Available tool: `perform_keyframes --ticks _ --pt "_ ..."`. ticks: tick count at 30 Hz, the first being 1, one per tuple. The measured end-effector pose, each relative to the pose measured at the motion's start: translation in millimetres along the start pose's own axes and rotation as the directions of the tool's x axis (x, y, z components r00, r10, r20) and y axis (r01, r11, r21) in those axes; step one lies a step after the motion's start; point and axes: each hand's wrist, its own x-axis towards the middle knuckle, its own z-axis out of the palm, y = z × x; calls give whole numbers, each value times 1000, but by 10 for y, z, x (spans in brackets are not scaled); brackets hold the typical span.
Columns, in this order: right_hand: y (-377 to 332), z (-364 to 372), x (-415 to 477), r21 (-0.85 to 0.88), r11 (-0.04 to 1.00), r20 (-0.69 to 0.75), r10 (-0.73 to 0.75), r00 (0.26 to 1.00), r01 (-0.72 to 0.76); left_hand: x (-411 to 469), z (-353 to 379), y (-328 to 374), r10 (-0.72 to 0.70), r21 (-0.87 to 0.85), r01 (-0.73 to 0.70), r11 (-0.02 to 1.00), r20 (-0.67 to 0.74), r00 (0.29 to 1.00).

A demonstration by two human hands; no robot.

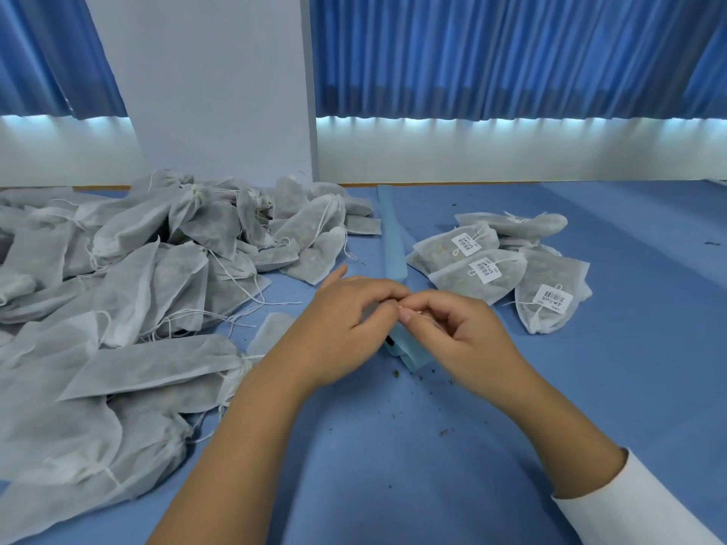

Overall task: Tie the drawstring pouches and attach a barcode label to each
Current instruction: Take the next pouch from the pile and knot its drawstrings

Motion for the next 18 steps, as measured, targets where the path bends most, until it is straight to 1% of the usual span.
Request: perform_keyframes --ticks 2,5,8,11,14,16,18 --pt "8 -24 3 -19 1000 -28 -17 999 16 -10 -29 -21 -17 -5 17 1000 -3 1000" --pt "40 -65 13 -54 999 -74 -12 997 8 -9 -39 -71 -24 75 29 997 -65 998" --pt "103 -76 28 -159 987 -111 6 994 -24 -4 -53 -132 2 144 13 989 -104 995" --pt "137 -64 33 -241 970 -122 -10 992 -20 -16 -63 -168 21 178 -5 984 -87 996" --pt "135 -84 36 -199 980 -136 -41 990 14 -15 -65 -195 8 209 0 978 -39 999" --pt "122 -100 39 -198 980 -121 -61 991 36 -21 -74 -201 -64 160 64 985 -7 998" --pt "108 -104 39 -205 977 -112 -74 991 49 -32 -116 -184 -181 -8 182 983 38 983"
